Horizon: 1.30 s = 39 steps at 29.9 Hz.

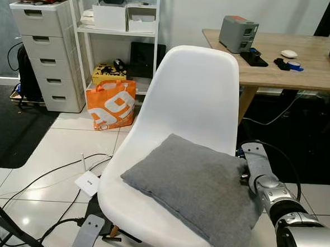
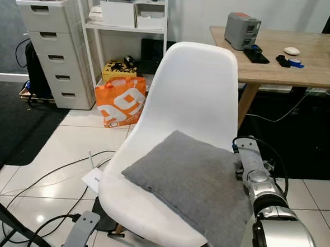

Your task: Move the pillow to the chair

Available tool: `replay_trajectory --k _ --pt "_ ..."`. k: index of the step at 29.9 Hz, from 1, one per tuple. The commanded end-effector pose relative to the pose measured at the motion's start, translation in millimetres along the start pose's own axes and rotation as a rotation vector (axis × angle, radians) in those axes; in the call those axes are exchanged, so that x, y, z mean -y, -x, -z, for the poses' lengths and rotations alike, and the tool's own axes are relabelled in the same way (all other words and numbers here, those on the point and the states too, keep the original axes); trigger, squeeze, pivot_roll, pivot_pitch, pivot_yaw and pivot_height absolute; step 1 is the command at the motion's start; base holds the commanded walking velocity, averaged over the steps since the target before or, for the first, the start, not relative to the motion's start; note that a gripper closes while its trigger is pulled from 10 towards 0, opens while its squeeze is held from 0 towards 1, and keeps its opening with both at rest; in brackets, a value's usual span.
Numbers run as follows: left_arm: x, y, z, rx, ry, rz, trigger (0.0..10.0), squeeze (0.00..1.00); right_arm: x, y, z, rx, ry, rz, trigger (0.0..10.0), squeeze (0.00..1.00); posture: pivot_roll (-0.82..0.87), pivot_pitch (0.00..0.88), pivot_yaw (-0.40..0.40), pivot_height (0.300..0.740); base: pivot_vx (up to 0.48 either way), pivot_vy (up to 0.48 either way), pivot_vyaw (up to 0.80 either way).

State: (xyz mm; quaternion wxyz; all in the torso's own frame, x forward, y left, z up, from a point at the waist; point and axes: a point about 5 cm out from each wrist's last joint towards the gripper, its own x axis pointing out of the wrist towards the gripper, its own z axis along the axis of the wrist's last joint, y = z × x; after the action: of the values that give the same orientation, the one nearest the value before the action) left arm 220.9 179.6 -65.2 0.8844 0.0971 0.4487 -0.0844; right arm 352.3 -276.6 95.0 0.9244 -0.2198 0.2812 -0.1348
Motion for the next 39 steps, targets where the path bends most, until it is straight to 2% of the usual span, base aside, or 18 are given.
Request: replay_trajectory --k 1,11,14,17,20,21,22,23,24,26,27,28,29,30,33,34,36,39 --pt "4.6 -1.0 0 -0.018 -0.008 0.007 10.0 0.00 10.1 0.0 -8 0.008 0.009 0.064 10.0 1.00 -0.18 0.025 -0.033 0.556 0.000 0.000 0.00" --pt "16.1 -3.6 -10 -0.009 -0.010 0.013 10.0 0.00 39.4 2.4 -25 0.065 0.138 0.269 10.0 1.00 -0.18 0.020 -0.037 0.556 0.000 0.000 0.00" --pt "23.6 -4.7 -14 -0.006 -0.014 0.020 10.0 0.00 48.4 6.7 -56 0.183 0.226 0.325 10.0 1.00 -0.18 0.014 -0.039 0.556 0.000 0.000 0.00" --pt "22.9 -4.8 -15 -0.007 -0.016 0.019 10.0 0.00 17.2 15.7 -102 0.424 0.112 0.108 10.0 1.00 -0.18 0.009 -0.040 0.556 0.000 0.000 0.00" --pt "22.6 -4.8 -15 -0.008 -0.016 0.018 10.0 0.00 8.5 18.3 -109 0.466 0.072 0.044 10.0 1.00 -0.18 0.009 -0.040 0.556 0.000 0.000 0.00" --pt "19.5 -4.3 -14 -0.010 -0.016 0.016 10.0 0.00 -7.3 21.1 -116 0.487 0.005 -0.082 10.0 1.00 -0.18 0.000 -0.042 0.556 0.000 0.000 0.00" --pt "16.5 -3.9 -12 -0.011 -0.017 0.013 10.0 0.00 -28.6 26.1 -122 0.507 -0.070 -0.258 10.0 0.06 -0.18 0.000 -0.044 0.556 0.000 0.000 0.00" --pt "16.5 -3.9 -12 -0.011 -0.017 0.013 10.0 0.00 -28.6 26.1 -122 0.507 -0.070 -0.258 10.0 0.06 -0.18 0.000 -0.044 0.556 0.000 0.000 0.00" --pt "14.0 -3.5 -11 -0.013 -0.017 0.011 10.0 0.00 -42.9 30.3 -126 0.519 -0.119 -0.375 10.0 0.00 -0.18 0.000 -0.045 0.556 0.000 0.000 0.00" --pt "14.0 -3.5 -11 -0.013 -0.017 0.011 10.0 0.00 -42.9 30.3 -126 0.519 -0.119 -0.375 10.0 0.00 -0.18 0.000 -0.045 0.556 0.000 0.000 0.00" --pt "9.7 -2.8 -9 -0.015 -0.017 0.006 10.0 0.00 -54.6 33.2 -126 0.517 -0.172 -0.474 10.0 0.00 -0.18 0.000 -0.046 0.556 0.000 0.000 0.00" --pt "9.7 -2.8 -9 -0.015 -0.017 0.006 10.0 0.00 -54.6 33.2 -126 0.517 -0.172 -0.474 10.0 0.00 -0.18 0.000 -0.046 0.556 0.000 0.000 0.00" --pt "6.3 -2.3 -8 -0.015 -0.016 0.003 10.0 0.00 -67.9 35.5 -121 0.489 -0.219 -0.589 10.0 0.00 -0.18 0.005 -0.046 0.556 0.000 0.000 0.00" --pt "4.1 -1.9 -7 -0.016 -0.015 0.000 10.0 0.00 -85.3 39.4 -113 0.446 -0.203 -0.739 10.0 0.00 -0.18 0.010 -0.044 0.556 0.000 0.000 0.00" --pt "4.1 -1.9 -7 -0.016 -0.015 0.000 10.0 0.00 -85.3 39.4 -113 0.446 -0.203 -0.739 10.0 0.00 -0.18 0.010 -0.044 0.556 0.000 0.000 0.00" --pt "3.4 -1.8 -7 -0.016 -0.014 -0.001 10.0 0.00 -102.4 45.3 -101 0.394 -0.166 -0.915 10.0 0.00 -0.18 0.013 -0.044 0.556 0.000 0.000 0.00" --pt "7.5 -2.4 -8 -0.015 -0.014 0.003 10.0 0.00 -117.5 55.0 -82 0.306 -0.129 -1.182 10.0 0.00 -0.18 0.019 -0.045 0.556 0.000 0.000 0.00" --pt "10.8 -2.8 -8 -0.014 -0.015 0.007 10.0 0.00 -118.1 60.4 -71 0.253 -0.073 -1.312 10.0 0.00 -0.18 0.021 -0.044 0.556 0.000 0.000 0.00"
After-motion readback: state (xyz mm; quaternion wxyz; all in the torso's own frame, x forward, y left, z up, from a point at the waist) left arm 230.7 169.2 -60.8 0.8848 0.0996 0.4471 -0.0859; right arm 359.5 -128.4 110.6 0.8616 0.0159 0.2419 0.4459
